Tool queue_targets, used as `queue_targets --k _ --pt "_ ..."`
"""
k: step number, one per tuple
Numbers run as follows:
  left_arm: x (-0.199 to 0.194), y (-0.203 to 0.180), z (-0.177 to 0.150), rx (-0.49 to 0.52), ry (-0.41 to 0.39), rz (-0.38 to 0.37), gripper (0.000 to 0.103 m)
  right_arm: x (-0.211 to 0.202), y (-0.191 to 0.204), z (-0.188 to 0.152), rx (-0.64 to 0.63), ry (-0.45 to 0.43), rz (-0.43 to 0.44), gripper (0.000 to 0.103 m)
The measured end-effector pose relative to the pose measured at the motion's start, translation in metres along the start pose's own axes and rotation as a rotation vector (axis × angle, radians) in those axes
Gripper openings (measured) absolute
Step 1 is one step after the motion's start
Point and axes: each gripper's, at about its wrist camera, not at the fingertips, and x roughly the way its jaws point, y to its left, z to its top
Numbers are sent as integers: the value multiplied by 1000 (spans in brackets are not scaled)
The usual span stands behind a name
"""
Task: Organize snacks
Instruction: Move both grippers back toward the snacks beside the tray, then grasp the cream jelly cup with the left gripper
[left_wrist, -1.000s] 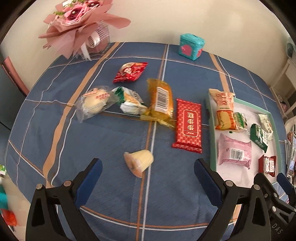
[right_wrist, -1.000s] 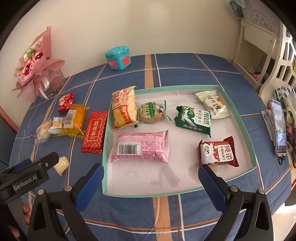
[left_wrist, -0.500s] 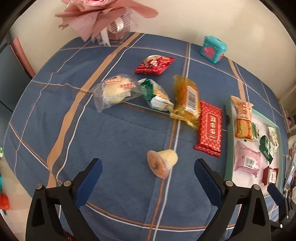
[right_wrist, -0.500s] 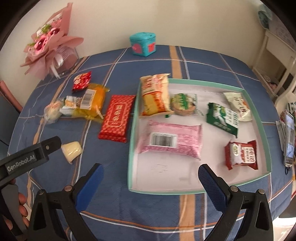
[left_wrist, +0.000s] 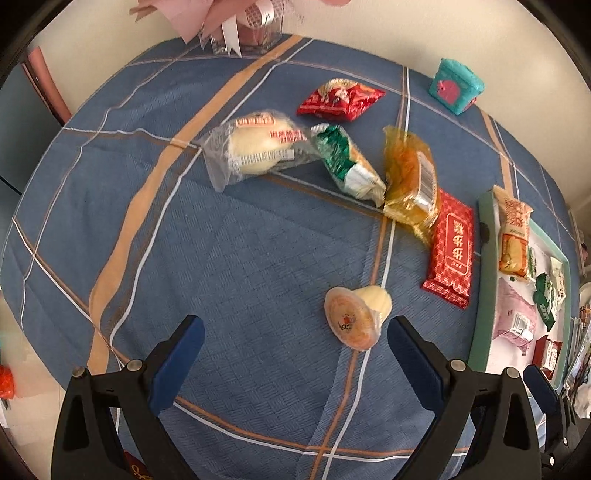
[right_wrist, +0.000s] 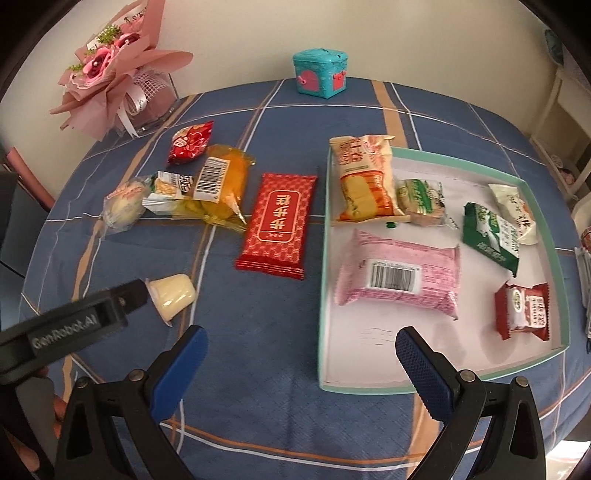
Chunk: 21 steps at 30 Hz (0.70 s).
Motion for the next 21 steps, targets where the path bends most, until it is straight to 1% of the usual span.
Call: queue_targets --k 4,10,14,19,21 --pt "7 -1 -1 4 27 -4 99 4 1 0 10 9 14 103" --pt "13 -3 0 -1 44 -28 99 7 3 3 13 1 34 103" --pt "17 -6 0 -4 57 -45 99 12 2 6 17 25 21 103" --pt "20 -6 0 -14 67 -60 99 14 0 7 -12 35 -18 103" --pt "20 -6 0 -14 67 -72 97 16 -1 7 -21 40 -32 103"
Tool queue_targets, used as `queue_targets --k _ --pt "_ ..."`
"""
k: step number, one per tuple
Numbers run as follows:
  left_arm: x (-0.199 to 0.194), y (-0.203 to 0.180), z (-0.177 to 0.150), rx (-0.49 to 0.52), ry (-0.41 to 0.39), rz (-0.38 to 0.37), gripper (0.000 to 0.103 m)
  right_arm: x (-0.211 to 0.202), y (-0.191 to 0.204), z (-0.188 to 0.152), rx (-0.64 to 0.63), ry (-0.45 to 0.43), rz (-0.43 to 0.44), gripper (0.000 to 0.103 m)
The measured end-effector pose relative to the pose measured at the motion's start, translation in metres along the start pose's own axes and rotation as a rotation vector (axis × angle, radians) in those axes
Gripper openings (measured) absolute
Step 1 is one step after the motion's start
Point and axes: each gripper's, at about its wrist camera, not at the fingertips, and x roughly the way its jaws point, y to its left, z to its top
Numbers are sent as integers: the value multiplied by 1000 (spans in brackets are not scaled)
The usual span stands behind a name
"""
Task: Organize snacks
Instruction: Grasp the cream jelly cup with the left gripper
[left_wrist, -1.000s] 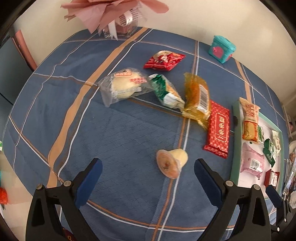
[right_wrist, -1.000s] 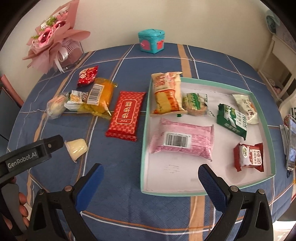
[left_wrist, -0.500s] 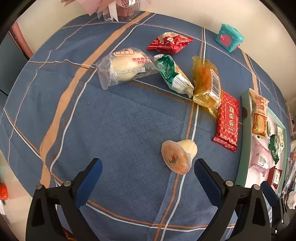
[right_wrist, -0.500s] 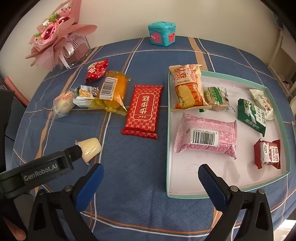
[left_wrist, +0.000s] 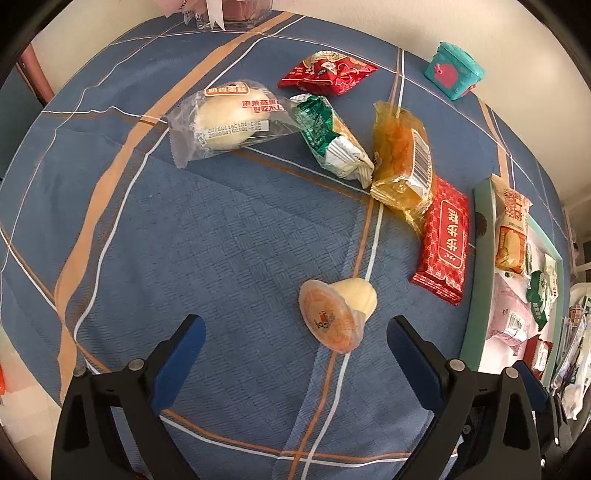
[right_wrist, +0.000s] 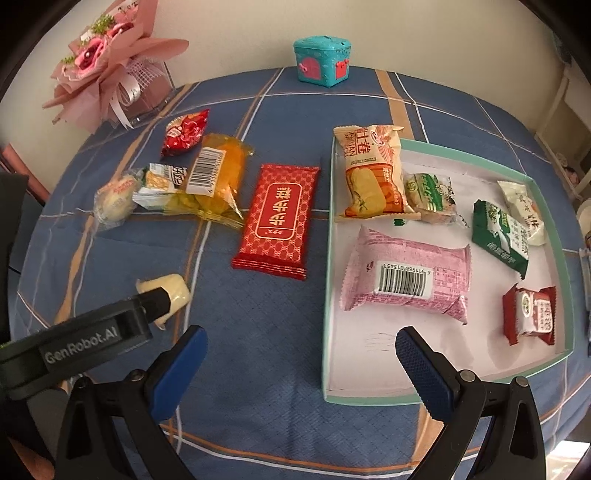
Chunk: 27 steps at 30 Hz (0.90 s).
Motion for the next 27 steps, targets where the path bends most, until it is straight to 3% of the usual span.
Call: queue_targets --k 2,7,9,13,20,27 --pt "0 -2 0 6 -2 -5 89 1 -1 0 -4 4 -9 103" --pt "4 -14 4 20 -1 -19 83 2 -8 0 21 9 -6 103" --pt "5 -20 5 23 -5 -23 74 2 -13 1 41 10 0 103" --pt "5 -26 6 26 -6 -34 70 2 -20 1 72 11 3 103" --pt "14 -40 10 57 0 -40 52 3 -29 1 114 19 18 103" --pt "19 -51 11 65 0 -39 44 3 -30 0 118 21 15 103"
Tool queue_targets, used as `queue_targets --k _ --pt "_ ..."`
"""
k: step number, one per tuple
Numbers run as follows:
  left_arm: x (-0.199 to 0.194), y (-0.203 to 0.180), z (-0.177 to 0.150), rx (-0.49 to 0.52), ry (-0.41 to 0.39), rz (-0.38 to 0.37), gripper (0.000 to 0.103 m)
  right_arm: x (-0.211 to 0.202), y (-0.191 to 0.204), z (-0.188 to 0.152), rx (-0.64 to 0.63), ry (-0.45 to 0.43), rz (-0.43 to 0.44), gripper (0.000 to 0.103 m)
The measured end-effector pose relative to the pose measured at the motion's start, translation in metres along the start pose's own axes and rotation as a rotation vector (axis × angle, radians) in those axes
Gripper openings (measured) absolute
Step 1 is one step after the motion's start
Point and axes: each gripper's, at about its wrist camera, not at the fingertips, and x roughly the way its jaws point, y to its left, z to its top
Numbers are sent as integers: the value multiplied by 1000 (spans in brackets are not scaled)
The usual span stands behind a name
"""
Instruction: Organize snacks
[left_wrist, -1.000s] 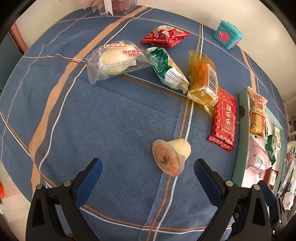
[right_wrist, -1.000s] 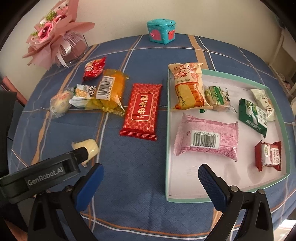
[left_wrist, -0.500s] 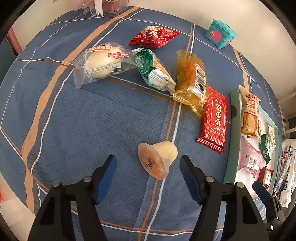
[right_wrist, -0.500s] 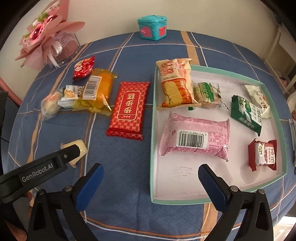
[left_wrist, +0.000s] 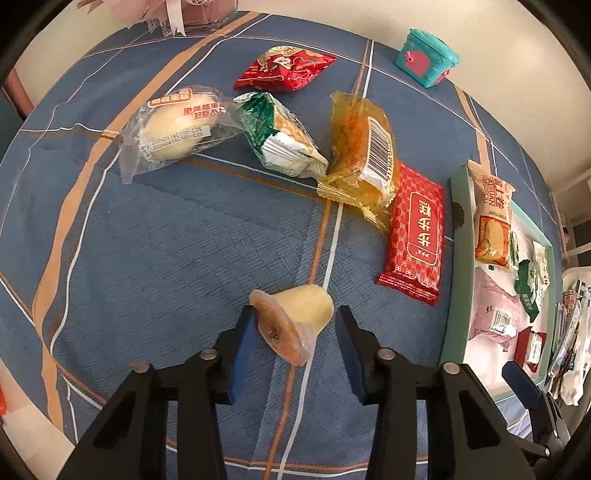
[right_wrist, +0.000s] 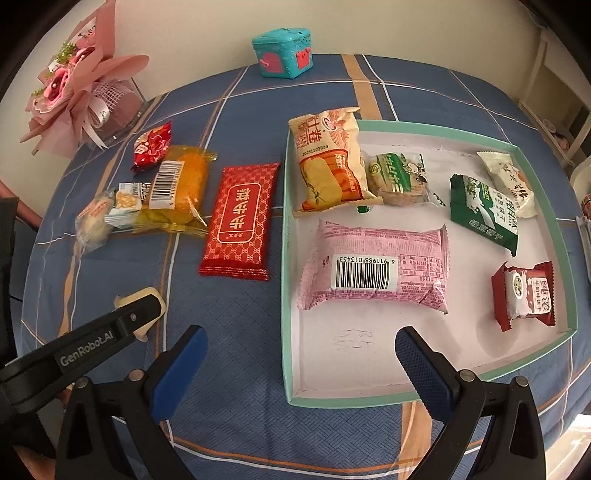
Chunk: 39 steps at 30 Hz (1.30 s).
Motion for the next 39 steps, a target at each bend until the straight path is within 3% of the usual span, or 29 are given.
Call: queue_targets --k 9,17,25,39 --pt "11 -13 9 5 -7 -7 44 1 3 2 -14 -11 8 103" --pt "5 2 13 -13 -9 -34 44 2 5 6 -18 -27 26 101" --pt "3 21 22 -36 -25 -47 43 -7 -2 19 57 -80 128 100" --pt "-6 53 45 -98 -48 -73 43 1 32 45 -41 -101 142 68"
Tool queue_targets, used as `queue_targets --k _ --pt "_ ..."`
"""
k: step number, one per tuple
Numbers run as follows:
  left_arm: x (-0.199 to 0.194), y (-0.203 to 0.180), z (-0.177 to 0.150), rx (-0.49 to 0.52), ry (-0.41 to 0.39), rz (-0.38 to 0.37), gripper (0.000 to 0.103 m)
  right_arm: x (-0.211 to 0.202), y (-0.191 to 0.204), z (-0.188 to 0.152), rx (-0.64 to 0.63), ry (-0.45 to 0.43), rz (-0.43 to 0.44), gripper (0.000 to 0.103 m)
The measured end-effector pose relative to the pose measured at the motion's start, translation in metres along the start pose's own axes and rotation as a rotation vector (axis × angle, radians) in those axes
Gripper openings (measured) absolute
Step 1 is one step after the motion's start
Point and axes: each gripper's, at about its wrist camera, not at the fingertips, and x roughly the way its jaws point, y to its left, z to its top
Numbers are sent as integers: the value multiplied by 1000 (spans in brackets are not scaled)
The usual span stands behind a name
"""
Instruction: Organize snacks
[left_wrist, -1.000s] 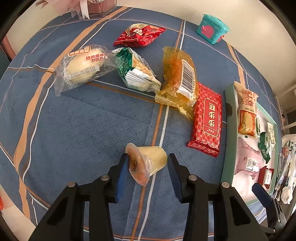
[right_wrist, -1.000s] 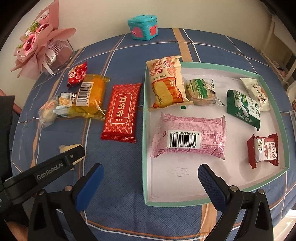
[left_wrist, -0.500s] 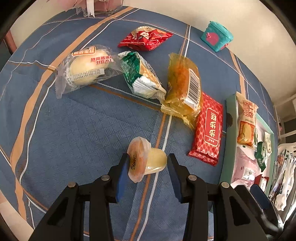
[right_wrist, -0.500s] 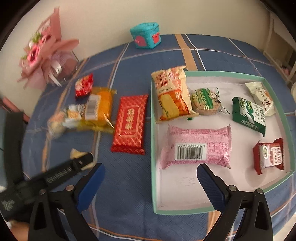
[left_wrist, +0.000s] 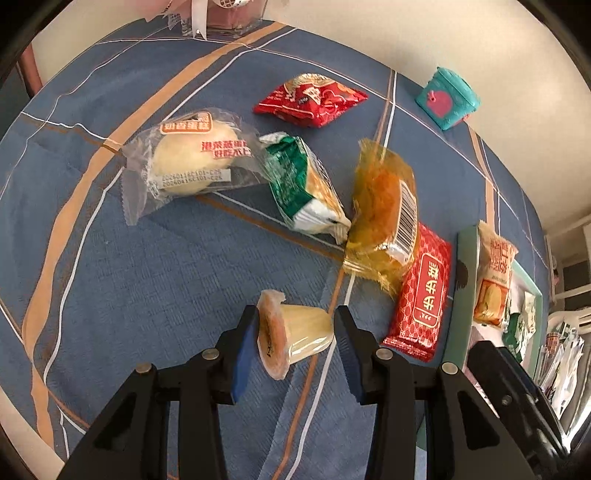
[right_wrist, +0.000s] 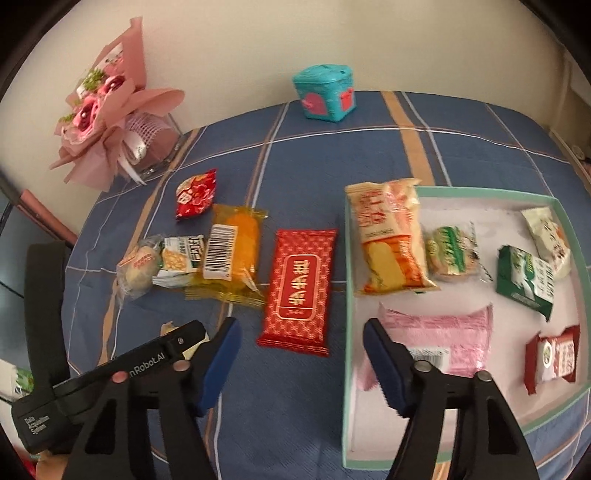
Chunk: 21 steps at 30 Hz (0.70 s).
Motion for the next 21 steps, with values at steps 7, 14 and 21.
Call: queue_targets --k 7,14,21 --pt "-8 14 9 -26 6 -19 43 22 11 5 -31 45 -28 66" --pt "-3 25 8 -51 18 -17 44 43 17 7 -58 90 -66 64" --pt "-3 31 9 -57 22 -16 44 56 21 8 -85 97 -115 59"
